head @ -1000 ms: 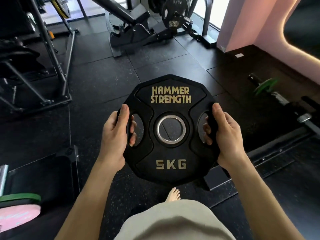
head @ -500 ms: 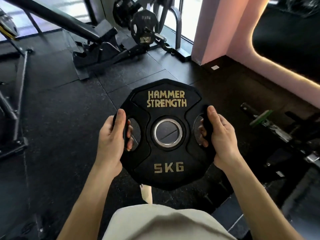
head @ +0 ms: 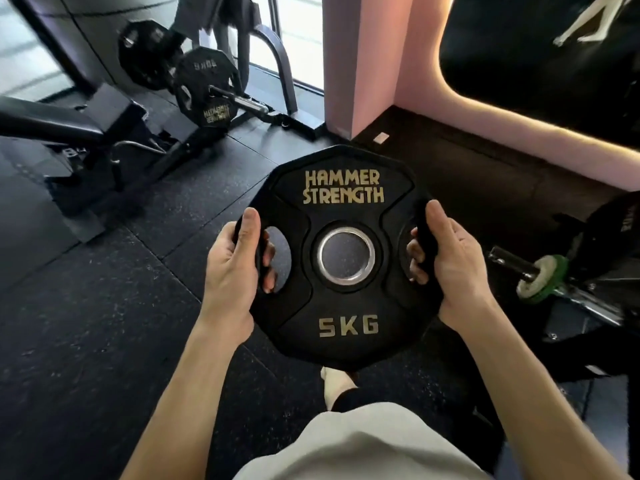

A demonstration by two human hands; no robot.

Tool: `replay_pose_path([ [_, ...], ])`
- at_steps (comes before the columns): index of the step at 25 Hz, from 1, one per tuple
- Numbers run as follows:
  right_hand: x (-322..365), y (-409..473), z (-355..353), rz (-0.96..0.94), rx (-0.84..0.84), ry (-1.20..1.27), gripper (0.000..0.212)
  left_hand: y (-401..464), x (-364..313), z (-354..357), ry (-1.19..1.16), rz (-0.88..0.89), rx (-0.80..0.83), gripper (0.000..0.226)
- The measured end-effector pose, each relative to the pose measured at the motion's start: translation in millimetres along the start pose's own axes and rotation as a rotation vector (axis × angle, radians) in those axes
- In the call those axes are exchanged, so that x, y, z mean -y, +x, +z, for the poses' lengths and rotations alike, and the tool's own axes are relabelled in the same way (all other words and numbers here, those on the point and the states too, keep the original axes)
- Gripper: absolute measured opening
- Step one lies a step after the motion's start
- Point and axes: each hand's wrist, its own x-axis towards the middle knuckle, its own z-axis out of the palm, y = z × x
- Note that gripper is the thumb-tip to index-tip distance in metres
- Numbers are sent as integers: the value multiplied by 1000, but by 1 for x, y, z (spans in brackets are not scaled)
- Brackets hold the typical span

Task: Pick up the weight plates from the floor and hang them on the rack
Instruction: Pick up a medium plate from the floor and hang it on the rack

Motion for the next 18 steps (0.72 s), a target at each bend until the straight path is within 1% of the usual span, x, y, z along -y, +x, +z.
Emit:
replay_pose_path([
  [2, 8, 61, 12, 20, -23, 8, 43, 64, -4, 20, 17, 17, 33, 40],
  [4, 19, 104, 22, 45, -47, 9, 43, 109, -12, 37, 23, 4, 24, 41],
  [6, 38, 164, 32, 49, -48, 11, 44, 171, -24, 61, 23, 7, 44, 41],
  [8, 57, 212, 39, 54, -96, -2, 43, 225, -35, 82, 29, -9, 57, 40],
  [11, 81, 276, 45, 31, -115, 5, 42, 295, -47, 115, 14, 9, 115, 42],
  [18, 120, 457, 66, 13, -260, 5, 40, 491, -60, 198, -2, -5, 226, 38],
])
